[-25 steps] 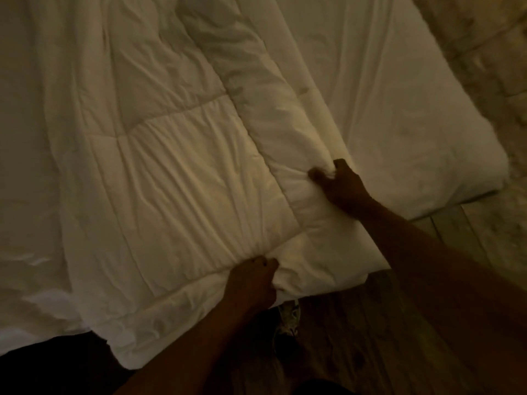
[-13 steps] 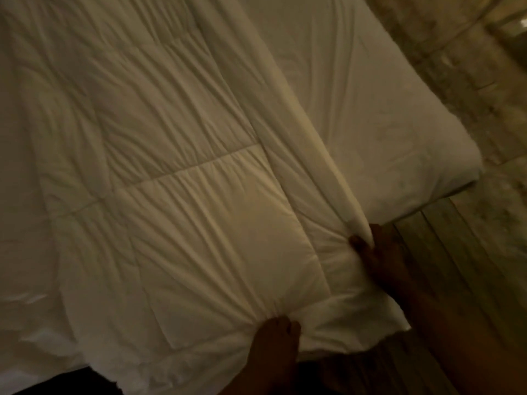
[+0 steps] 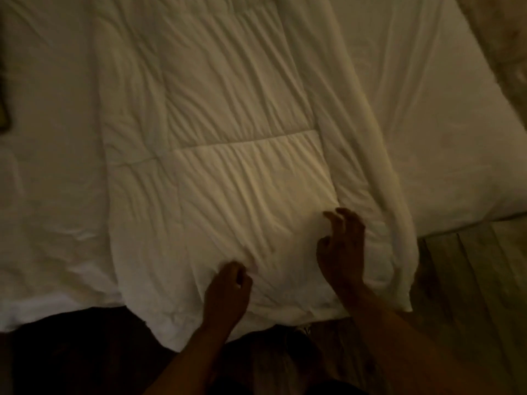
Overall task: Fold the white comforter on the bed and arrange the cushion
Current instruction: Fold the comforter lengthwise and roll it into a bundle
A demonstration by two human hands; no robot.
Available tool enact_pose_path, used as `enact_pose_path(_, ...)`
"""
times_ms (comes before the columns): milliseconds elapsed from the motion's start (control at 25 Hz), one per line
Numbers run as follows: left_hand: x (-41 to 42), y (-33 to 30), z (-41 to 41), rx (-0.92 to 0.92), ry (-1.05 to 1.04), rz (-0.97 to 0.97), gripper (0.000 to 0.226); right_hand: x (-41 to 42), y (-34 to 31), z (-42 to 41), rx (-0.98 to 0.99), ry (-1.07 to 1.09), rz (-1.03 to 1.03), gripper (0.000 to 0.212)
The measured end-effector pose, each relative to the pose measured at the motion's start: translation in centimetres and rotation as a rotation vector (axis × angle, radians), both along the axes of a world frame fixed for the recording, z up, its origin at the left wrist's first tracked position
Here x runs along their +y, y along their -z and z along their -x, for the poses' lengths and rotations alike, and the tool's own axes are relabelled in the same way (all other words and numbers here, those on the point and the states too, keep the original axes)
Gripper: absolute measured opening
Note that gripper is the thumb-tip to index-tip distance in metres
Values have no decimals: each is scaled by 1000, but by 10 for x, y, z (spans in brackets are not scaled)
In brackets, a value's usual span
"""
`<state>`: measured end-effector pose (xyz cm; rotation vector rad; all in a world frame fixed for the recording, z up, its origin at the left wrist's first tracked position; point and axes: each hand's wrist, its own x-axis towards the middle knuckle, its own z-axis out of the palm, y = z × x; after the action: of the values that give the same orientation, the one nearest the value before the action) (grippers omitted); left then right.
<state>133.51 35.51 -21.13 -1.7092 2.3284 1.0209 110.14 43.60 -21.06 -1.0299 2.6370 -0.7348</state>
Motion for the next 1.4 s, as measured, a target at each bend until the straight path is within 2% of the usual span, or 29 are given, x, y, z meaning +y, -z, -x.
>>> enact_pose_path(80, -24, -9, -30, 2, -180, 116, 13, -27, 3, -34, -41, -231, 15, 51)
enact_pose_path(160, -40, -10, -60, -49, -181, 246, 15, -53, 7, -63, -81, -258, 9, 50)
enact_pose_path(240, -48, -8, -70, -175, -164, 353, 34, -63, 8, -75, -95, -255, -13, 55)
enact_pose_path(280, -61, -5, -91, -234, -278, 343, 47, -79, 8, -99, -67, -332, -27, 59)
enact_pose_path(360, -91, 2, -125, -237, -618, 216, 76, -102, 11, -134, -45, -492, -77, 64)
enact_pose_path(440, -118, 6, -148, -132, -871, 18, 100, -122, 6, -151, -18, -588, -94, 70)
enact_pose_path(520, -141, 10, -167, 27, -969, -148, 107, -159, 6, -177, -4, -618, -96, 74)
enact_pose_path(640, -149, 9, -160, 45, -887, -267, 96, -201, 5, -203, 16, -494, -162, 76)
enact_pose_path(720, -148, -2, -170, 100, -842, -242, 82, -212, 6, -219, 30, -422, -211, 76)
enact_pose_path(840, -141, -20, -200, 149, -792, -212, 62, -206, 15, -223, 79, -441, -251, 75)
enact_pose_path(920, -136, -18, -213, 155, -796, -208, 59, -198, 23, -222, 128, -509, -282, 72)
enact_pose_path(1120, -146, 30, -225, 18, -758, -380, 79, -201, 41, -226, 190, -551, -384, 70)
enact_pose_path(1280, -131, 26, -237, 156, -829, -463, 97, -198, 26, -221, 135, -521, -255, 68)
enact_pose_path(1400, -112, 22, -238, 200, -745, -538, 108, -179, 19, -208, 129, -430, -243, 68)
